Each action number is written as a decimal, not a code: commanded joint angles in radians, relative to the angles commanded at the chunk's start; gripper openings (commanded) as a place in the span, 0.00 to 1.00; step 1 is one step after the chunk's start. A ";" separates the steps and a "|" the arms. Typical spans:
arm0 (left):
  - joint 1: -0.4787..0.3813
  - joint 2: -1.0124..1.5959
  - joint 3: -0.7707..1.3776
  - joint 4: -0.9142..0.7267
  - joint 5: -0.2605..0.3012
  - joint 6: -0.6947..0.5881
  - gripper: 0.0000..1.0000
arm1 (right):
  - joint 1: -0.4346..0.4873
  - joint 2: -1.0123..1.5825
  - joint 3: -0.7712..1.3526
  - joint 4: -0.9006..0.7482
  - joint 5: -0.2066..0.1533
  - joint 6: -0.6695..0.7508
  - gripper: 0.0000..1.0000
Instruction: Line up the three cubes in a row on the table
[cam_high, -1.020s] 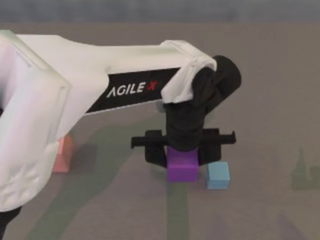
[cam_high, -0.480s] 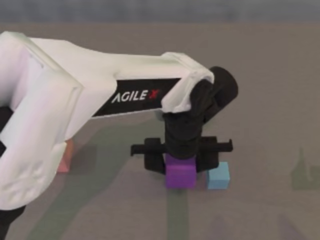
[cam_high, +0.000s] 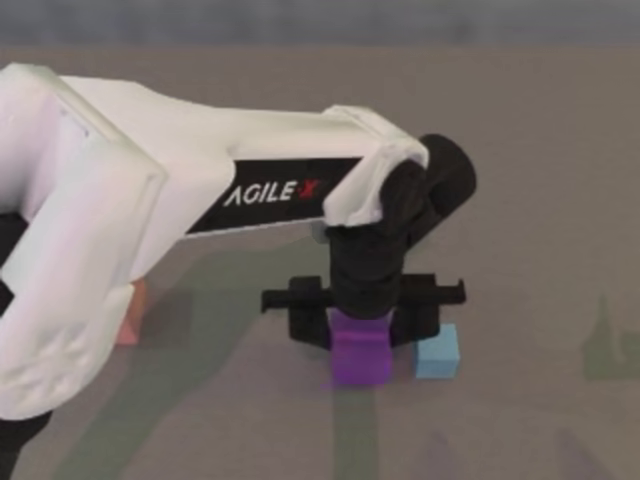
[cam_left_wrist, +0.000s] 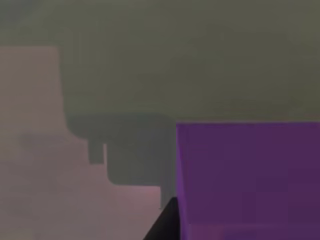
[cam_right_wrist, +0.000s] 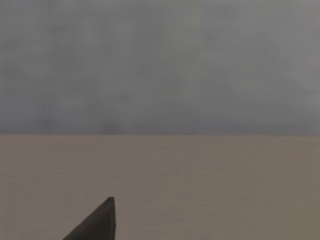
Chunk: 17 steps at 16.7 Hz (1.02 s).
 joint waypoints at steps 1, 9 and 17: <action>0.000 0.000 0.000 0.000 0.000 0.000 0.83 | 0.000 0.000 0.000 0.000 0.000 0.000 1.00; 0.000 0.000 0.000 0.000 0.000 0.000 1.00 | 0.000 0.000 0.000 0.000 0.000 0.000 1.00; 0.005 -0.032 0.084 -0.121 -0.001 -0.003 1.00 | 0.000 0.000 0.000 0.000 0.000 0.000 1.00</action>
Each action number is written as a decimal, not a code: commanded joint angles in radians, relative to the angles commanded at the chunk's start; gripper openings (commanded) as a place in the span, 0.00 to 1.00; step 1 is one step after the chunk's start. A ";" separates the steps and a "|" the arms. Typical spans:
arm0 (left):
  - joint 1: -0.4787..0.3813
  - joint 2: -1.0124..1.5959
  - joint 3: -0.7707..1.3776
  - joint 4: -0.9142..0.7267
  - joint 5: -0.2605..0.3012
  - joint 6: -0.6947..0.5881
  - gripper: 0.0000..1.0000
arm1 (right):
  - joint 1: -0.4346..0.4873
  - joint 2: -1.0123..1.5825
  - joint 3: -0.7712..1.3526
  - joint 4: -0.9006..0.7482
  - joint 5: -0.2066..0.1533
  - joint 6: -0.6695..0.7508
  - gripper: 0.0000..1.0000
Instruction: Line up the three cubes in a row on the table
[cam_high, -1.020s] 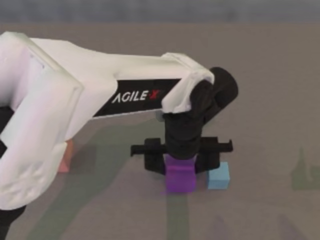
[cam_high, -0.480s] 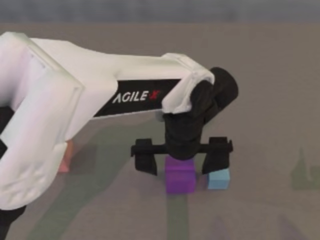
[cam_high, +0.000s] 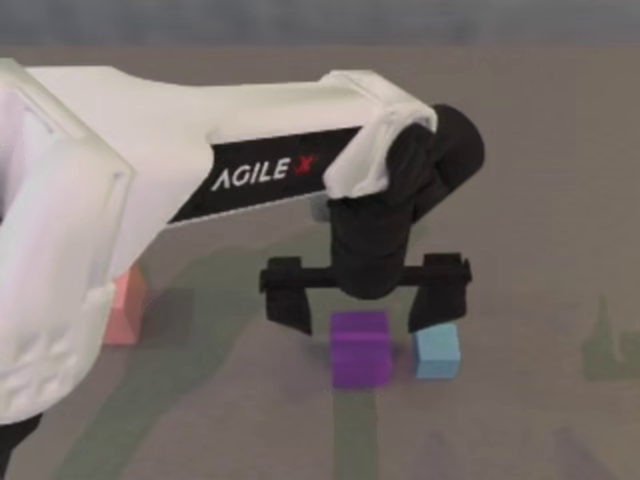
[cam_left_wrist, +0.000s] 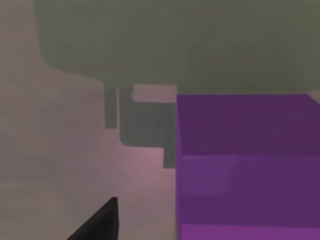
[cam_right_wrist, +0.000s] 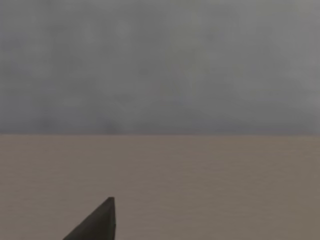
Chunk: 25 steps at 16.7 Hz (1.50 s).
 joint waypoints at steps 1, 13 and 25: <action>0.003 -0.012 0.026 -0.044 0.000 -0.001 1.00 | 0.000 0.000 0.000 0.000 0.000 0.000 1.00; 0.117 -0.090 0.008 -0.094 0.002 0.110 1.00 | 0.000 0.000 0.000 0.000 0.000 0.000 1.00; 0.667 -0.316 -0.325 0.003 0.015 0.660 1.00 | 0.000 0.000 0.000 0.000 0.000 0.000 1.00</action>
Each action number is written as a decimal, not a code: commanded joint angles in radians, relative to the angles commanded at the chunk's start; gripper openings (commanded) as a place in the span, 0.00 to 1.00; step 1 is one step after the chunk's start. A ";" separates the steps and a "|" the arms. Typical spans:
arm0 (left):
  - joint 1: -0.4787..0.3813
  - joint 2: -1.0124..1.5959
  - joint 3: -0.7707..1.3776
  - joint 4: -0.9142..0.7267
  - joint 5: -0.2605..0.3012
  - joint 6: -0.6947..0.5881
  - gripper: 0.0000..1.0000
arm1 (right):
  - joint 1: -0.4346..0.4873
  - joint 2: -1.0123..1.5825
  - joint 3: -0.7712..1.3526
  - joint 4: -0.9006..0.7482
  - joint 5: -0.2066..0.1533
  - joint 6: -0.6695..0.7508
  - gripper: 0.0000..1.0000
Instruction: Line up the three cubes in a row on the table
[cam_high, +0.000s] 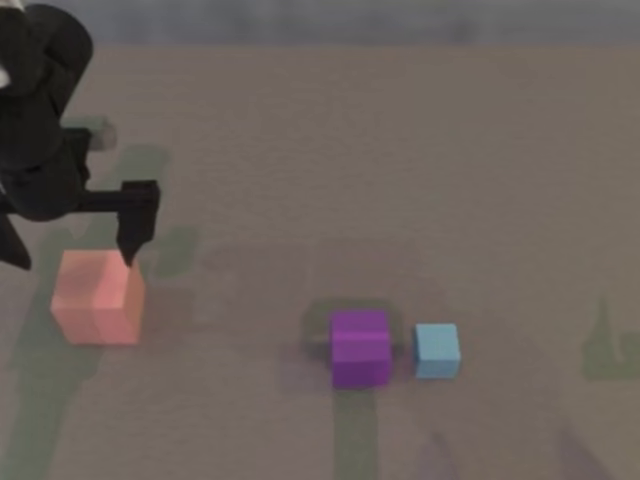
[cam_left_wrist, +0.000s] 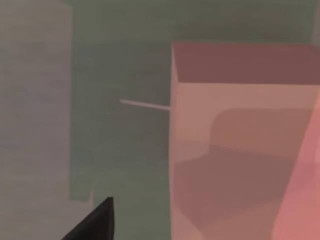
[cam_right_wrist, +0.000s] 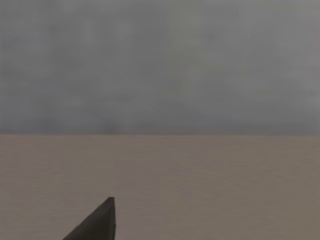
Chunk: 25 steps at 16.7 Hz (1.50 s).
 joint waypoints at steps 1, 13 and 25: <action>0.000 0.000 0.000 0.000 0.000 0.000 1.00 | 0.000 0.000 0.000 0.000 0.000 0.000 1.00; 0.001 0.127 -0.166 0.295 0.001 0.003 1.00 | 0.000 0.000 0.000 0.000 0.000 0.000 1.00; 0.002 0.144 -0.189 0.333 0.001 0.004 0.55 | 0.000 0.000 0.000 0.000 0.000 0.000 1.00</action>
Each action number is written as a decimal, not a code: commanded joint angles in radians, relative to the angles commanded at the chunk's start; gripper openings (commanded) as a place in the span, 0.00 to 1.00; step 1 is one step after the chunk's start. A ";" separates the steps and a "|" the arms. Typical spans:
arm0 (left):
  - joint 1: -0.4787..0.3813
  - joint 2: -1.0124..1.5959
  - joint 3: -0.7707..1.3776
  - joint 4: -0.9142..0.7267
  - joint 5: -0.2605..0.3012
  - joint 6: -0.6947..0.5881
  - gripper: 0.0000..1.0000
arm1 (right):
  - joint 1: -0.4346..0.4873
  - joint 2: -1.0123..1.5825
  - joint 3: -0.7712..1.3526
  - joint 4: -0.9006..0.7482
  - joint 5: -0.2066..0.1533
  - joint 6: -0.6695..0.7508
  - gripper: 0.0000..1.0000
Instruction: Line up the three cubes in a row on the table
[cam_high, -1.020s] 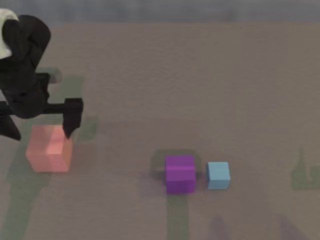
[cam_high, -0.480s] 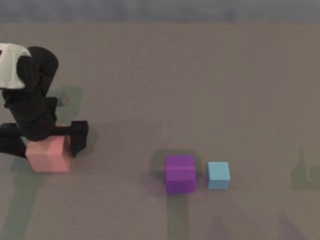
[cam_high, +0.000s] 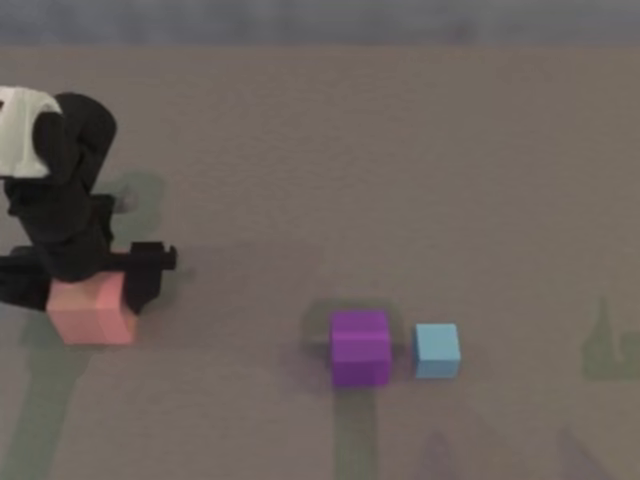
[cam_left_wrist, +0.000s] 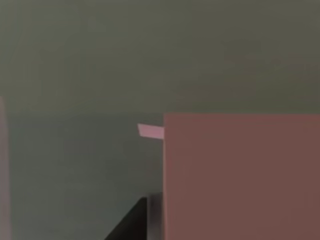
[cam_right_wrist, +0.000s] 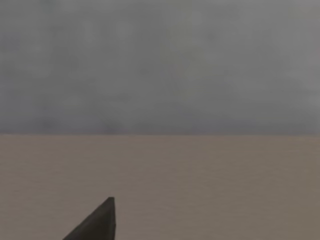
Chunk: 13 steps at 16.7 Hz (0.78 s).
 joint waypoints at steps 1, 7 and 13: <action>0.000 0.000 0.000 0.000 0.000 0.000 0.47 | 0.000 0.000 0.000 0.000 0.000 0.000 1.00; 0.000 0.000 0.000 0.000 0.000 0.000 0.02 | 0.000 0.000 0.000 0.000 0.000 0.000 1.00; 0.000 0.000 0.000 0.000 0.000 0.000 0.00 | 0.000 0.000 0.000 0.000 0.000 0.000 1.00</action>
